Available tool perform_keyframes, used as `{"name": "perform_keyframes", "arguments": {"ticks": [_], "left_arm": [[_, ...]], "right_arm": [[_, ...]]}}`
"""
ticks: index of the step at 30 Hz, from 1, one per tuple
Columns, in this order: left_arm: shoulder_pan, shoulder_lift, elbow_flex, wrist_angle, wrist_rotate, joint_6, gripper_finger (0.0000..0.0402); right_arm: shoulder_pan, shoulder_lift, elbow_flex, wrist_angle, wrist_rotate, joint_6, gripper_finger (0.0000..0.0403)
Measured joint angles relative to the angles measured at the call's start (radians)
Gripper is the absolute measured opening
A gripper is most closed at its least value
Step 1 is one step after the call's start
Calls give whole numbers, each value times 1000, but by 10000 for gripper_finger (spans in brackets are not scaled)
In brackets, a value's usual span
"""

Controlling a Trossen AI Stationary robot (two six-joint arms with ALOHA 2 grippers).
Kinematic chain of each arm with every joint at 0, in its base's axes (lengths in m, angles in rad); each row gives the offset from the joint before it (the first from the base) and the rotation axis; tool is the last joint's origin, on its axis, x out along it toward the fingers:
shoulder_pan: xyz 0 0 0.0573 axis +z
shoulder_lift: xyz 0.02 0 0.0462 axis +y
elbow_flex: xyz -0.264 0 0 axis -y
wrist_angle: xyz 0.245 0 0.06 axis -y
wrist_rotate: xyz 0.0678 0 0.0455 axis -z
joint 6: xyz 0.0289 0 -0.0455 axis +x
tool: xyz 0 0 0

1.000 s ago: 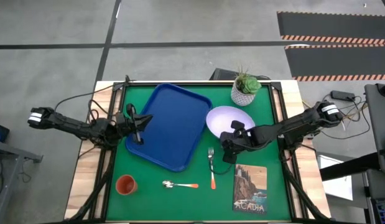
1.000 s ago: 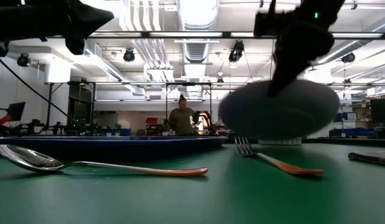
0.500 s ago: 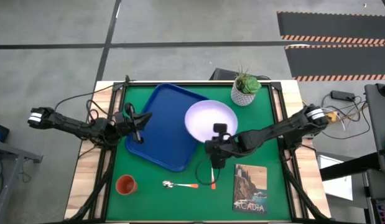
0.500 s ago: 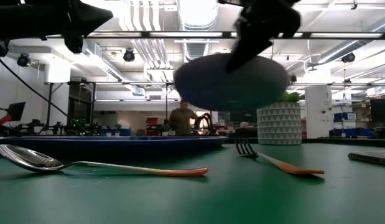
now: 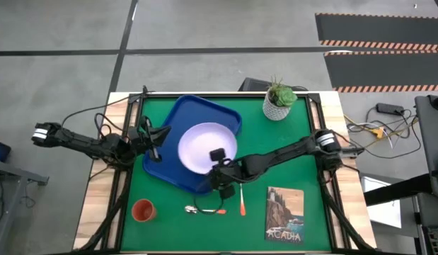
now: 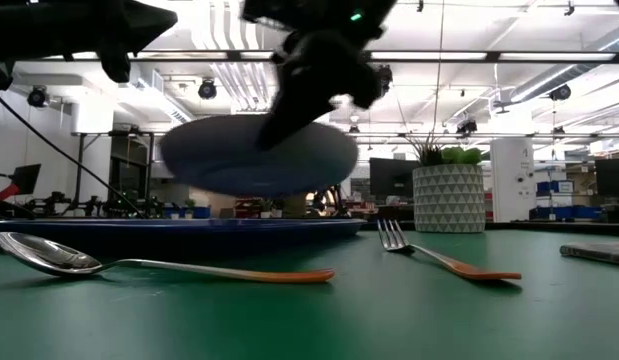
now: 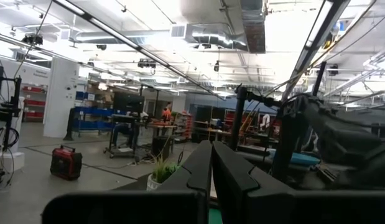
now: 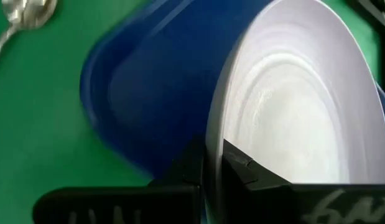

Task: Pick and place plate/cup/fork/spoon on tray
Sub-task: Put the white plate on the blue tray

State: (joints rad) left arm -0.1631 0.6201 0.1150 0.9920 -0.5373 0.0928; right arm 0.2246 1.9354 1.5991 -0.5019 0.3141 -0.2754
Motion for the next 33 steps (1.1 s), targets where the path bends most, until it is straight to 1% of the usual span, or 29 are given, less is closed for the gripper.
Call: {"name": "perform_keyframes", "arguments": {"ticks": [3,12,15,20,24,27,30,33], "left_arm": [[0,-1,1,3,0,1,0],[0,-4,2,26,0,2,0],[0,-6,2,24,0,2,0],[0,-7,3,23,0,0,0],[0,-6,1,22,0,-1,0],[0,-8,2,22,0,-1,0],[0,-13,3,27,0,-1,0],[0,-14,3,30,0,-1,0]], "right_arm": [[-29,51,43,33,-43,-42,12],[-103,186,162,66,-78,-124,12],[-122,228,200,67,-131,-123,12],[-135,276,260,66,-183,-123,13],[-134,311,304,65,-211,-114,13],[-134,332,329,52,-213,-114,13],[-134,355,354,26,-219,-90,24],[-134,373,361,3,-245,-58,51]]}}
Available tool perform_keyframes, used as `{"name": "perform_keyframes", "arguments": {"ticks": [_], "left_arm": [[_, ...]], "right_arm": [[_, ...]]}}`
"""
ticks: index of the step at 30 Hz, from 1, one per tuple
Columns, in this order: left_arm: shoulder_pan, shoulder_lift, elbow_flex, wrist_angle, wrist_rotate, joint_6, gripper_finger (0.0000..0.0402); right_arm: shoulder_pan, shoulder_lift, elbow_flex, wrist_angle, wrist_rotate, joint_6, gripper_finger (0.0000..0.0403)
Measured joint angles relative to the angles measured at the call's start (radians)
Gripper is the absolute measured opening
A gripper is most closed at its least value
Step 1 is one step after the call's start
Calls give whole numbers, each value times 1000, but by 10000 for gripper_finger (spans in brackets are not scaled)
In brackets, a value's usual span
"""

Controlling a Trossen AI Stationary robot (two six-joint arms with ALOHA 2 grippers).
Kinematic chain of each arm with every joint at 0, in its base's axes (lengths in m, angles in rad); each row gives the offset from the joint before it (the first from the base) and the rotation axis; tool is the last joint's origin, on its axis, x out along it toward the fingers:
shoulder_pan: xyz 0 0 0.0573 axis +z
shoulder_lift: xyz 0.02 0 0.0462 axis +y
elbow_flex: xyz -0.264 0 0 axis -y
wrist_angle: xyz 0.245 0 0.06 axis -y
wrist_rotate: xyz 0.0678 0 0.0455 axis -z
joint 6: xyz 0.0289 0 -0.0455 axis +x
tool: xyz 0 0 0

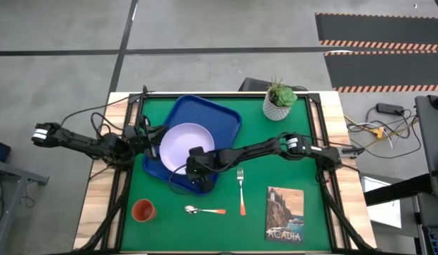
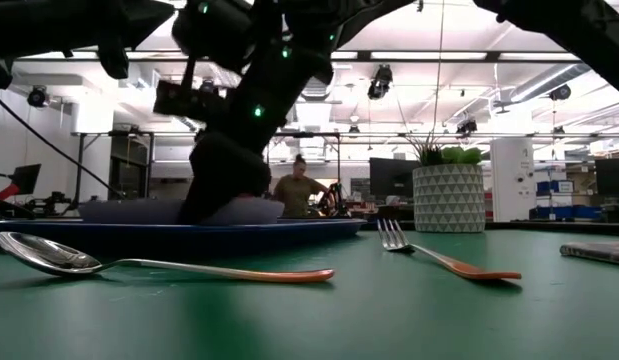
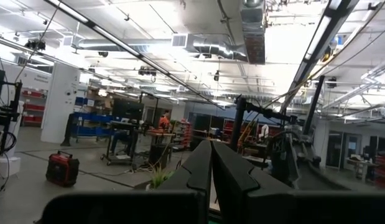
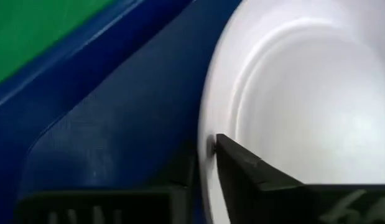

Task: Pick and place plate/cup/fork/spoon on tray
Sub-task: Put the white plate on the blue tray

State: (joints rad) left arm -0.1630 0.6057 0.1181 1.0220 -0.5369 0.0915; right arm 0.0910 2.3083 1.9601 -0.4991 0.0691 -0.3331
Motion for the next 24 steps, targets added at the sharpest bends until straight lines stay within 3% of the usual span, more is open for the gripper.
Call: {"name": "perform_keyframes", "arguments": {"ticks": [11,24], "left_arm": [[0,1,0,17,1,1,0],[0,34,0,17,1,-5,0]], "right_arm": [[2,-41,-1,-64,-6,90,155],[52,-213,-85,-166,-1,163,159]]}}
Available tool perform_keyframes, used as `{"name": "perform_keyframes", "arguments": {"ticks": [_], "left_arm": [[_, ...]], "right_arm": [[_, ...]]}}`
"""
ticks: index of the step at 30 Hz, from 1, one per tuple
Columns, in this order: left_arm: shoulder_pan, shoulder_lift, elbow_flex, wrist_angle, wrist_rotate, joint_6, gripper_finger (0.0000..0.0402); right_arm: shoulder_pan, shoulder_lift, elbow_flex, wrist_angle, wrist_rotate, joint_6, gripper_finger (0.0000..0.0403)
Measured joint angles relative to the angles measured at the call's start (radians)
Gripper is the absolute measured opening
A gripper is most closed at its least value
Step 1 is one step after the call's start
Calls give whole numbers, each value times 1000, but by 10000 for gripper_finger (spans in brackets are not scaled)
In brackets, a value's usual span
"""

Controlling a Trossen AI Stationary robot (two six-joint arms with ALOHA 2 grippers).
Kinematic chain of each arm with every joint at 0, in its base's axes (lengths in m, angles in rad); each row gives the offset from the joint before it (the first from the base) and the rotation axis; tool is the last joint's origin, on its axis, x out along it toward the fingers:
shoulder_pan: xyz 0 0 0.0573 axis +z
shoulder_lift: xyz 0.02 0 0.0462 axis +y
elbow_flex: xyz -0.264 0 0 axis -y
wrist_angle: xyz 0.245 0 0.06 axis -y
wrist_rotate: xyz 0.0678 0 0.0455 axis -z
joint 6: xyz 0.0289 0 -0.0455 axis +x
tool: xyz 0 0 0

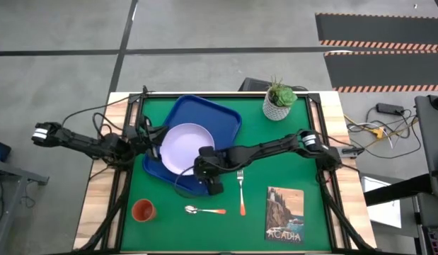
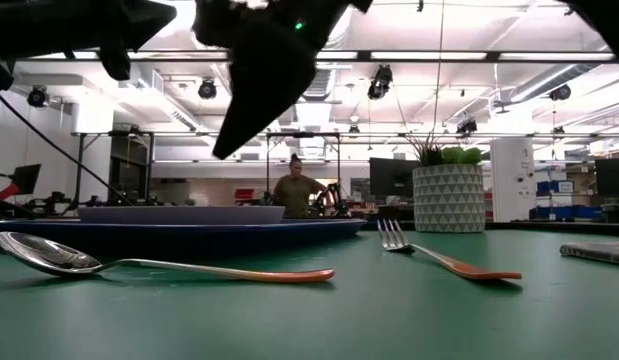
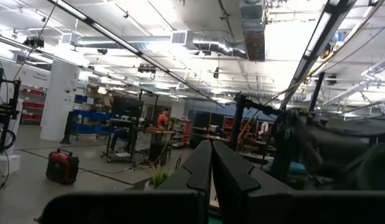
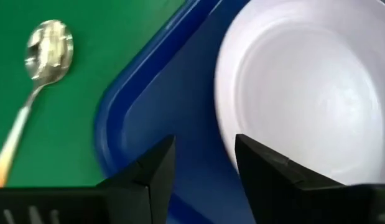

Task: Pick and place plate/cup/fork/spoon on tray
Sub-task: Put the white plate on the blue tray

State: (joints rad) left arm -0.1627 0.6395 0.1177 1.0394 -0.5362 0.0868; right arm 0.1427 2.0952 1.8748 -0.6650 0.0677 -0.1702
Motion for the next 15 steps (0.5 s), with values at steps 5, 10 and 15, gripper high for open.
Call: {"name": "perform_keyframes", "arguments": {"ticks": [5,10,15], "left_arm": [[0,33,16,-2,0,-2,0],[-1,105,48,-5,0,-3,0],[-1,211,110,-40,1,-27,0]], "right_arm": [[28,-93,-128,34,6,40,149],[47,-217,-334,273,11,67,139],[59,-316,-593,711,14,71,130]]}}
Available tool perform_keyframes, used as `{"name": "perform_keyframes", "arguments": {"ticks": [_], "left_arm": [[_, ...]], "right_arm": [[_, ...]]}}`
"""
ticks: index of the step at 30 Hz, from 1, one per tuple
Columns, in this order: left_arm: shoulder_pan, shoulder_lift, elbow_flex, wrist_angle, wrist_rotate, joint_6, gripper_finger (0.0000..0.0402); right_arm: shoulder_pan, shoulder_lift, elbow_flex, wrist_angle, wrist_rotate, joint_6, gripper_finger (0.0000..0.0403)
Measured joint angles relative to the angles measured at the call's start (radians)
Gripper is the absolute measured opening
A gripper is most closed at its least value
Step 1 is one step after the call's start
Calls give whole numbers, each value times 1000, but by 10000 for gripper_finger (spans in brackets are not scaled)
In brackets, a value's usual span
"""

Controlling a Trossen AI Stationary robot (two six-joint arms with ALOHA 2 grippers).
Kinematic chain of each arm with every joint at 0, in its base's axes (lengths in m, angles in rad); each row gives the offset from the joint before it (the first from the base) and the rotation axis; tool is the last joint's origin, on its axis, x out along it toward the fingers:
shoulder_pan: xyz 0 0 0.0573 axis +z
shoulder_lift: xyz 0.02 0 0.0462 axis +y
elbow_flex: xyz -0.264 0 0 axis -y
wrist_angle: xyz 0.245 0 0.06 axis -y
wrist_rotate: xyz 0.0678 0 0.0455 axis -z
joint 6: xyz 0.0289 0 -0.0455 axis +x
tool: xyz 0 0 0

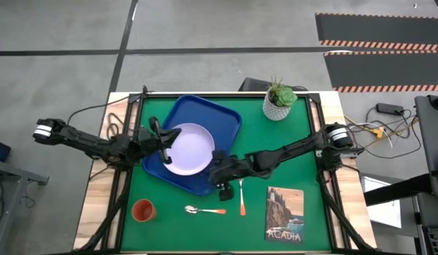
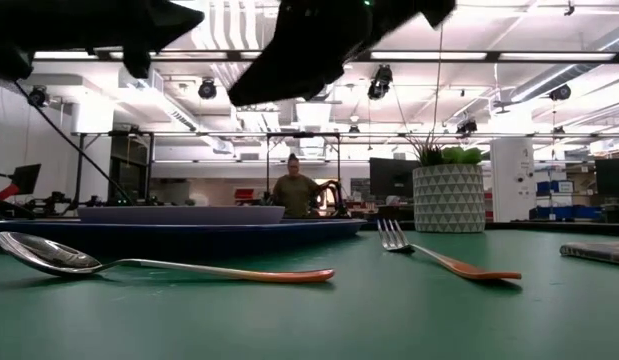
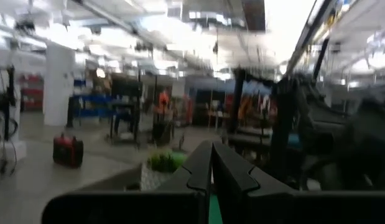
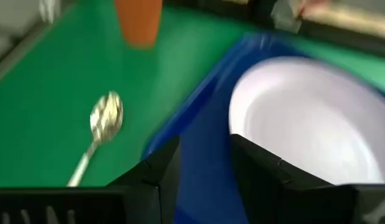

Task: Pick and place plate/cup/fork/spoon on tray
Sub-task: Put the white plate on the blue tray

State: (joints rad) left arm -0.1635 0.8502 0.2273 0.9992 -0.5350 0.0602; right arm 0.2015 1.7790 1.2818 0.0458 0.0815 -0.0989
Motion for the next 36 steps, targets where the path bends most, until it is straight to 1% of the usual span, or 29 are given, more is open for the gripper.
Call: {"name": "perform_keyframes", "arguments": {"ticks": [2,4,7,10,14,17,20,22,25,30,36], "left_arm": [[0,47,34,-50,0,-33,0],[1,94,84,-111,0,-52,0],[1,156,166,-228,0,-62,0],[1,210,243,-394,0,-113,0],[2,262,355,-700,0,-192,0],[3,293,449,-979,5,-312,0],[5,322,536,-1243,37,-417,0],[7,346,569,-1372,56,-450,0],[27,392,582,-1433,63,-484,0],[92,510,571,-1439,135,-557,0],[126,638,575,-1459,155,-629,0]], "right_arm": [[2,-30,-89,148,3,15,126],[4,-56,-167,244,7,21,122],[6,-100,-262,304,15,31,117],[8,-154,-333,352,43,57,111],[18,-220,-409,388,85,94,100],[29,-266,-447,395,87,139,92],[43,-302,-478,396,88,156,84],[52,-314,-490,393,87,152,79],[57,-326,-493,396,87,143,71],[56,-330,-493,394,88,132,65],[57,-323,-493,385,87,132,67]]}}
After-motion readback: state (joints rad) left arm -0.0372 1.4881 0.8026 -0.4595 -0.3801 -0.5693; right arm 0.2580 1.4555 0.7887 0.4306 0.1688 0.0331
